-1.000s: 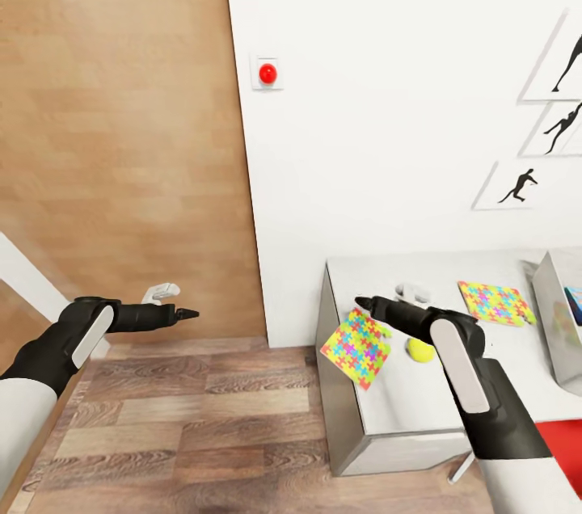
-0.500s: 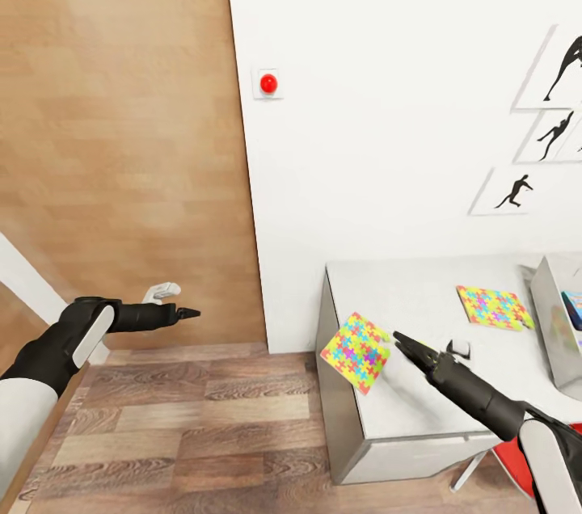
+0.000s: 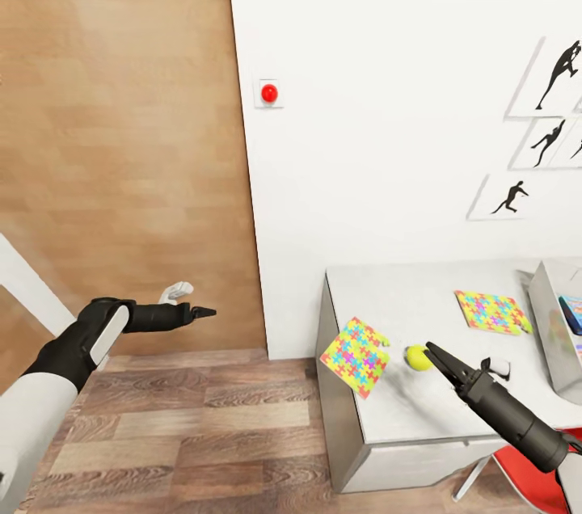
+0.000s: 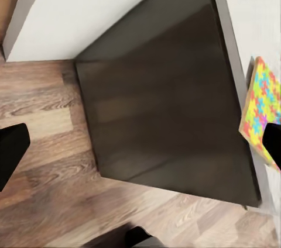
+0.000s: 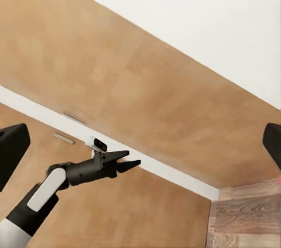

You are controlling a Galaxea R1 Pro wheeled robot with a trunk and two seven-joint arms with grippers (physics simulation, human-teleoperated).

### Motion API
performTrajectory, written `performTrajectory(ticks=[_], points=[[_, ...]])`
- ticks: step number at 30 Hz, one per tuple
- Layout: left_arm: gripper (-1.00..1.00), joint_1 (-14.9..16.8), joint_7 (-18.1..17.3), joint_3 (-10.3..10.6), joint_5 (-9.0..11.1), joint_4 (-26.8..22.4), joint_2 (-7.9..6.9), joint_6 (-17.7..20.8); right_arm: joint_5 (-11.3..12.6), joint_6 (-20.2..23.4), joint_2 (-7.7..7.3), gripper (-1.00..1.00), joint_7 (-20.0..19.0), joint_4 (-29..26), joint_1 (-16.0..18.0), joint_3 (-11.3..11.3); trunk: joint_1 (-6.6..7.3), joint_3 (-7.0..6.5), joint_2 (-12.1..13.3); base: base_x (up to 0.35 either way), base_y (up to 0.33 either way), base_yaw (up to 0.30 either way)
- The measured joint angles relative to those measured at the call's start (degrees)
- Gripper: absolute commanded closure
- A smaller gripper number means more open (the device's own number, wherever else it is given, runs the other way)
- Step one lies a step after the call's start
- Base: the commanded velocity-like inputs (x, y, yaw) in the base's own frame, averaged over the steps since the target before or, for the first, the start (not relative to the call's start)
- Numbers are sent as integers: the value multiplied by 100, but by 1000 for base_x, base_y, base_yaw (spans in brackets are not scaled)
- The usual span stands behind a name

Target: Put all the toys in the child's room - the three board games (two on the bed and one on the table), the two jigsaw puzzles on the table, and the tennis ball on the table - inside the toy box on the table in the child's room.

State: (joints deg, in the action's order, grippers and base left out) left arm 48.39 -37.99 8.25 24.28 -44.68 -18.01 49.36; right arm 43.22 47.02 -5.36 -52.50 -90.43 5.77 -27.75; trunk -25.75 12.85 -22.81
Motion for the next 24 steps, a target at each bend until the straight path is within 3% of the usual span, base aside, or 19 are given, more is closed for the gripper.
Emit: performTrajectory(ticks=[6,9,13,24], points=[[-100,232,-1227,-25,28,725,55,28,-13,-11,0,-100,-759,0,-68,-389,0,-57,0,0,0,0],[-100,299,-1606,-27,9,965,173,27,-23,-13,0,-100,-941,3,-83,-516,0,-81,0,0,0,0],[-100,325,-1757,-19,-11,1067,270,8,-30,-20,0,-100,-1010,8,-87,-566,0,-94,1,0,0,0],[-100,332,-1797,-16,-10,1093,304,4,-220,-46,14,-100,-1012,9,-81,-570,0,-97,1,0,-124,0]])
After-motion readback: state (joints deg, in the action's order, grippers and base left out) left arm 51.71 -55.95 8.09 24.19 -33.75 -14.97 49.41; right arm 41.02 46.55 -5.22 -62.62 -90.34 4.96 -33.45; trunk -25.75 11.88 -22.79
